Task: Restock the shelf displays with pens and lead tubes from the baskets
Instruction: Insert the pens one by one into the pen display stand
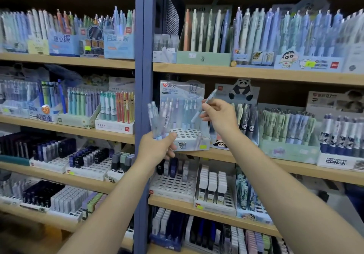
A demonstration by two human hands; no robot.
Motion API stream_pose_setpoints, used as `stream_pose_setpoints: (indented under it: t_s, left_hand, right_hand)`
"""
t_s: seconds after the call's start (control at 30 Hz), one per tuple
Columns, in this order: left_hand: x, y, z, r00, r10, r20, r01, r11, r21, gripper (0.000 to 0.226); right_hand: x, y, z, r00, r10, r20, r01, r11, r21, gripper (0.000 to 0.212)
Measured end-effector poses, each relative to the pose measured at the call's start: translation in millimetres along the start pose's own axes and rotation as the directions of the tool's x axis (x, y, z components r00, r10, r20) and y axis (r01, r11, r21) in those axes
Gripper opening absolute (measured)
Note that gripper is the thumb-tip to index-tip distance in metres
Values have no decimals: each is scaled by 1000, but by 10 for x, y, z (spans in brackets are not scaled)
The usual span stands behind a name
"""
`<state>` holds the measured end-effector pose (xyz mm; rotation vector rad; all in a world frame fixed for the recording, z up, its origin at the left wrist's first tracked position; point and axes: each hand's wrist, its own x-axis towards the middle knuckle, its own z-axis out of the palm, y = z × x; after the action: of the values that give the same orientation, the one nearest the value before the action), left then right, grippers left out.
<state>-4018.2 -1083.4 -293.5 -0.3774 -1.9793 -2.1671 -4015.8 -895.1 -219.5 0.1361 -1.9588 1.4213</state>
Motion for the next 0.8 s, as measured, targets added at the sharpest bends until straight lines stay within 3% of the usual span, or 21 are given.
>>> stream_pose_setpoints:
  t_s: [0.1, 0.37, 0.53, 0.8]
  left_hand:
    - [-22, -29, 71, 999, -23, 42, 23, 1000, -6, 6]
    - [169, -123, -56, 995, -72, -76, 79, 992, 96, 13]
    - [134, -114, 13, 997, -70, 31, 67, 993, 97, 21]
    - [154, -151, 44, 991, -122, 49, 122, 992, 10, 23]
  right_hand:
    - [56, 76, 79, 999, 32, 30, -30, 999, -37, 17]
    - [219, 184, 214, 994, 75, 81, -54, 971, -233, 15]
    - [241, 169, 297, 986, 111, 123, -69, 951, -300, 18]
    - [196, 214, 434, 998, 62, -32, -69, 943, -326, 15]
